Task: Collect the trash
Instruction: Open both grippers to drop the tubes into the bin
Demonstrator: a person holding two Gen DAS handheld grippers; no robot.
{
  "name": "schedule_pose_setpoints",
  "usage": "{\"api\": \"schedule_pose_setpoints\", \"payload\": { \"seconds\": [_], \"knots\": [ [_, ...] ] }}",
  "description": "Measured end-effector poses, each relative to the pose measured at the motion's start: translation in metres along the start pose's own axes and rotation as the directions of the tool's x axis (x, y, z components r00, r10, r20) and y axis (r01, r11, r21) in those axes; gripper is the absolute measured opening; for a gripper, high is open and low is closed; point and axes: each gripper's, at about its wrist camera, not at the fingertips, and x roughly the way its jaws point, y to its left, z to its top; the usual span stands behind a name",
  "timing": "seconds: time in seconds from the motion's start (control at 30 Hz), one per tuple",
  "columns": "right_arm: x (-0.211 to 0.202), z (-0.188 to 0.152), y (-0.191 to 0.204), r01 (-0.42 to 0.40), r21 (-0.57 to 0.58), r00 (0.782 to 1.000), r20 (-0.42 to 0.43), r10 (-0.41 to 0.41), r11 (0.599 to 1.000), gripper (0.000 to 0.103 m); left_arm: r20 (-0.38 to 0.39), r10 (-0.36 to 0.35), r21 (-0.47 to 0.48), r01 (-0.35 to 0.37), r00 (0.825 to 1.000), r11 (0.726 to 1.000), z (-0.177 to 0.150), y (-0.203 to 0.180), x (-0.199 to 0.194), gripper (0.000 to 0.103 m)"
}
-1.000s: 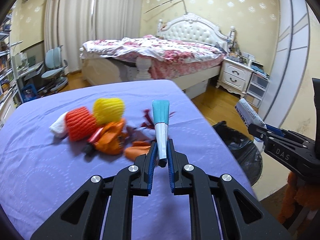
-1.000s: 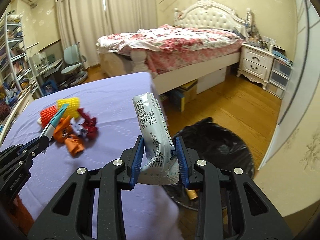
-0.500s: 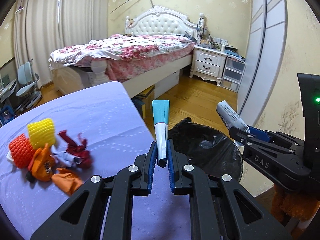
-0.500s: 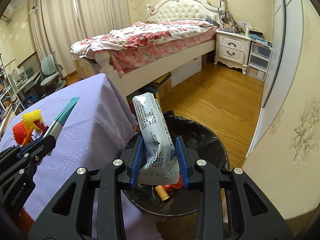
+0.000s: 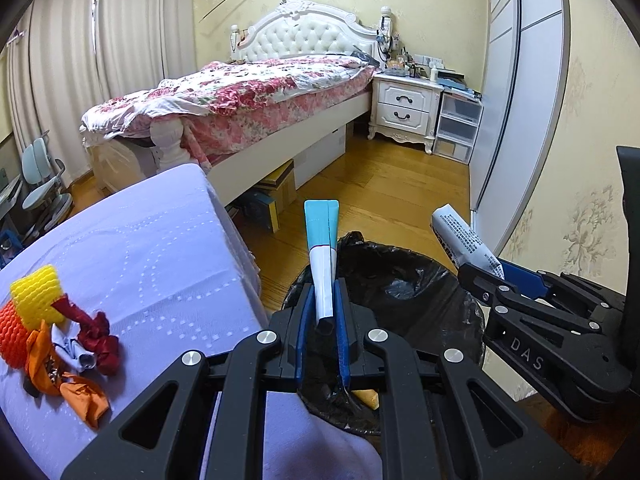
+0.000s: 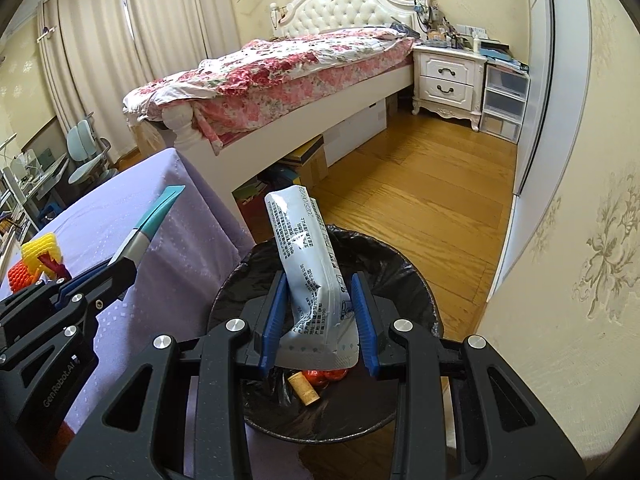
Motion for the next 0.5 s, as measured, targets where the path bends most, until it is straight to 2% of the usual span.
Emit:
{"api": "schedule_pose_setpoints", "payload": {
  "seconds": [0.17,0.23,0.27,0.3,0.37,0.4,0.5],
  "knots": [
    [0.006,0.001,-0.005,0.007,0.009,1.000,-0.008,-0.007,1.000,0.032,-0.021,-0.005,0.010,0.005,1.000,1.000,0.003,-0.003,0.009,0.014],
    [0.009,0.002,-0.007,0.007,0.013,1.000,-0.015,-0.007,1.000,0.033,-0.030,-0.004,0.004,0.004,1.000,1.000,0.003,-0.002,0.012,0.024],
    [0.009,0.002,-0.008,0.011,0.017,1.000,-0.015,-0.011,1.000,0.034,-0.033,-0.002,0.000,0.002,0.999,1.000,0.004,-0.001,0.012,0.033],
    [0.010,0.001,-0.009,0.018,0.019,1.000,-0.015,-0.018,1.000,0.037,-0.034,-0.002,-0.008,0.001,0.999,1.000,0.003,0.001,0.012,0.043],
    [0.011,0.002,-0.010,0.029,0.024,0.999,-0.014,-0.029,0.999,0.046,-0.030,0.001,-0.023,-0.001,1.000,1.000,0.003,0.003,0.011,0.058],
    [0.011,0.002,-0.011,0.035,0.028,0.999,-0.011,-0.035,0.999,0.048,-0.026,0.004,-0.031,-0.005,1.000,1.000,0.002,0.005,0.010,0.063],
    [0.011,-0.001,-0.013,0.048,0.036,0.999,-0.014,-0.048,0.998,0.052,-0.020,0.020,-0.045,-0.021,1.000,0.999,0.001,0.009,0.007,0.071]
  ]
}}
